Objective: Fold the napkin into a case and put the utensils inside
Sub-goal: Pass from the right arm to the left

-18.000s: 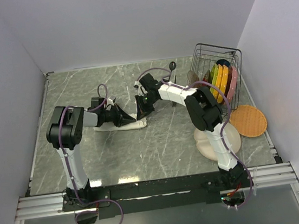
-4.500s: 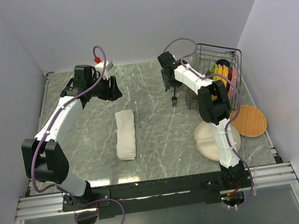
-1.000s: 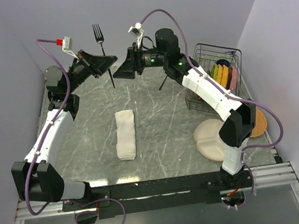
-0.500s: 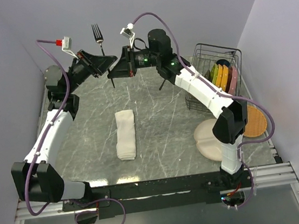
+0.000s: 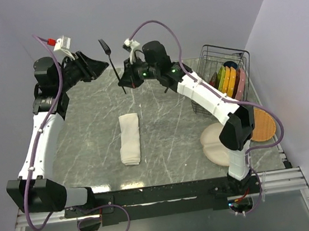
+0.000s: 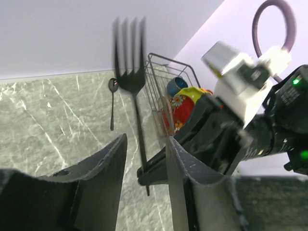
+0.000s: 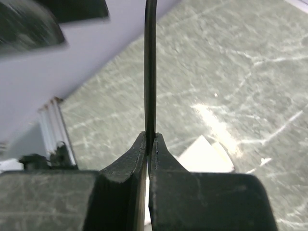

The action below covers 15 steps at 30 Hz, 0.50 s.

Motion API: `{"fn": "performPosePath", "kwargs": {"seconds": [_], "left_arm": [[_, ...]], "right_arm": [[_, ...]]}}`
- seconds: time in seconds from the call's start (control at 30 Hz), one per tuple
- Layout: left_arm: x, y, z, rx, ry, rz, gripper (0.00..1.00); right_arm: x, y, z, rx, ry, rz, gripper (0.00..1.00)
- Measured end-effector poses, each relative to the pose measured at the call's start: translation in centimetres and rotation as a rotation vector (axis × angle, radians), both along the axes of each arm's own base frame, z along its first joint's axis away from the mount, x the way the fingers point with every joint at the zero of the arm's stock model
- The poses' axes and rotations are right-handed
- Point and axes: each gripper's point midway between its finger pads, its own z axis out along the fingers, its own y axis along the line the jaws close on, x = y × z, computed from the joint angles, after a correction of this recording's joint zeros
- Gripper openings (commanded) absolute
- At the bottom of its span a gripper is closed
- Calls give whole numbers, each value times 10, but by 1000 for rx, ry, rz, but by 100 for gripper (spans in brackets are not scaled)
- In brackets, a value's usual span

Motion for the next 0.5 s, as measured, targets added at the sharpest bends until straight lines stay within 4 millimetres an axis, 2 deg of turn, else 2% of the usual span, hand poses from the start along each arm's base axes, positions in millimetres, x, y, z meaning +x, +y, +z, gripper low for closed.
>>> {"fn": "performPosePath", "kwargs": {"seconds": [0.13, 0.17, 0.5], "left_arm": [[-3, -1, 2, 22, 6, -10, 43], [-3, -1, 1, 23, 11, -11, 40], [9, -5, -22, 30, 113, -13, 36]], "right_arm": [[-8, 0, -12, -60, -19, 5, 0], [-8, 0, -13, -67, -23, 4, 0], [-15, -3, -1, -62, -52, 8, 0]]}}
